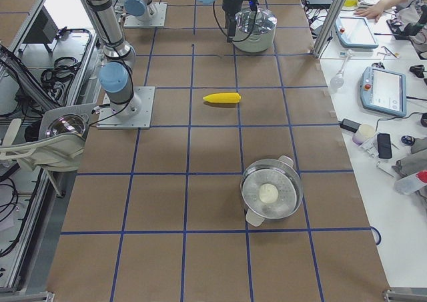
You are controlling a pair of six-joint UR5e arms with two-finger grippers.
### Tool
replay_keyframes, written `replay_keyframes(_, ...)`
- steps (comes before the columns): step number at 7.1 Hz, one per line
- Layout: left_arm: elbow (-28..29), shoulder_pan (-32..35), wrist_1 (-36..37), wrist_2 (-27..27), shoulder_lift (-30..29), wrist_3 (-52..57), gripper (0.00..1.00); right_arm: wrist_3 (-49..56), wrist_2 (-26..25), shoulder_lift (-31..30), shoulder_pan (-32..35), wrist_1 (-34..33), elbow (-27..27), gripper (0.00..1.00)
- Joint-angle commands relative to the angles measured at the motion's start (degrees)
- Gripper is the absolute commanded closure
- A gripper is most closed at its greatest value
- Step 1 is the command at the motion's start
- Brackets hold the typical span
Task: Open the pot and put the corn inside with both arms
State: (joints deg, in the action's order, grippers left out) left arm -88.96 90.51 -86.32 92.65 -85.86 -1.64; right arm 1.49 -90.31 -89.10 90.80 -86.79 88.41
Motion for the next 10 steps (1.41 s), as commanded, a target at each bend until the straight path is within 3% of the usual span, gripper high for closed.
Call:
replay_keyframes(1,5.42,-0.16,-0.07,-0.28,-6.3,-1.07,0.0,0.27,4.61,-1.34,-0.01,1.45,-0.17,0.0)
replay_keyframes(5,15.73,1.94,3.51,-0.63,-21.85,-4.15,0.0,0.35,4.35,0.41,-1.76,0.04,0.62,0.0)
replay_keyframes(7,17.59,6.06,6.94,-0.1,-28.1,-8.44,0.0,0.01,4.52,1.99,-5.88,-0.05,1.49,0.0)
replay_keyframes(8,17.6,6.95,10.52,-0.19,-30.4,-8.73,0.0,0.09,4.53,5.65,-8.77,-3.53,2.98,0.0)
replay_keyframes(10,17.25,8.89,10.73,-0.63,-32.17,-8.73,0.0,0.36,4.44,8.5,-9.77,-12.74,9.55,0.0)
